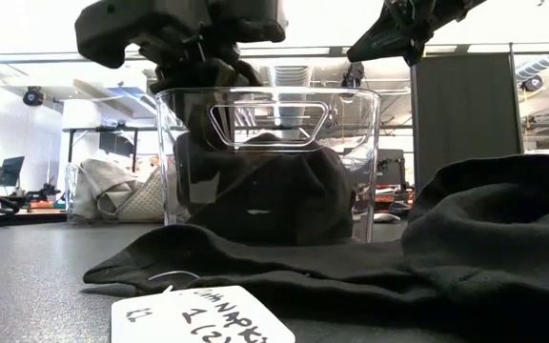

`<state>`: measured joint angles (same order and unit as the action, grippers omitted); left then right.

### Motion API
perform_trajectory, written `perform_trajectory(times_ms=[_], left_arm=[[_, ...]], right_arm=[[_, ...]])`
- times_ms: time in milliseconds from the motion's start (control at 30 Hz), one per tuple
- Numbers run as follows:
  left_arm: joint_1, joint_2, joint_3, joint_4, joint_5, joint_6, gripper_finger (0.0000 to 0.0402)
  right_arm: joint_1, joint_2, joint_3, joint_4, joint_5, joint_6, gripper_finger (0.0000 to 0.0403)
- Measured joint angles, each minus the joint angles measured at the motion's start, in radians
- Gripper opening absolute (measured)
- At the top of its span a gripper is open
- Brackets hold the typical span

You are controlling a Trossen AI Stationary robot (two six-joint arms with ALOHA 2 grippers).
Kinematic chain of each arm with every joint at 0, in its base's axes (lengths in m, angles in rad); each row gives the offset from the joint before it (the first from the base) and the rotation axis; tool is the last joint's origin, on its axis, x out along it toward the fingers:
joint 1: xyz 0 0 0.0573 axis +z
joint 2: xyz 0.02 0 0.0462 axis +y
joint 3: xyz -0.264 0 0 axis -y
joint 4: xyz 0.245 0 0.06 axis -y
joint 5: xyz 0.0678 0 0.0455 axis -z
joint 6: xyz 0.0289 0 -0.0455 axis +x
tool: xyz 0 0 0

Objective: Sort towels by color in basket
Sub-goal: Put the top black towel into the bottom transparent bin

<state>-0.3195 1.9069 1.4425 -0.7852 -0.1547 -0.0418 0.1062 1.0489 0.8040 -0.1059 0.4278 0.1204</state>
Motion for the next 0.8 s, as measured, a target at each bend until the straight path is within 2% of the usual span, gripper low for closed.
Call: perform_trajectory(times_ms=[200, 367, 600, 800], left_arm=[[0.013, 0.025, 0.0, 0.02, 0.067, 0.0, 0.0], [0.013, 0.022, 0.0, 0.032, 0.053, 0.0, 0.0], [0.01, -0.029, 0.0, -0.004, -0.018, -0.003, 0.0], [0.009, -0.071, 0.0, -0.031, -0.021, -0.002, 0.0]], right_arm=[[0.0, 0.0, -0.002, 0.0, 0.0, 0.002, 0.0034], [0.0, 0.0, -0.004, 0.0, -0.001, 0.002, 0.0034], [0.0, 0.0, -0.002, 0.01, -0.001, -0.008, 0.0034], [0.0, 0.0, 0.01, 0.011, -0.001, -0.014, 0.0034]])
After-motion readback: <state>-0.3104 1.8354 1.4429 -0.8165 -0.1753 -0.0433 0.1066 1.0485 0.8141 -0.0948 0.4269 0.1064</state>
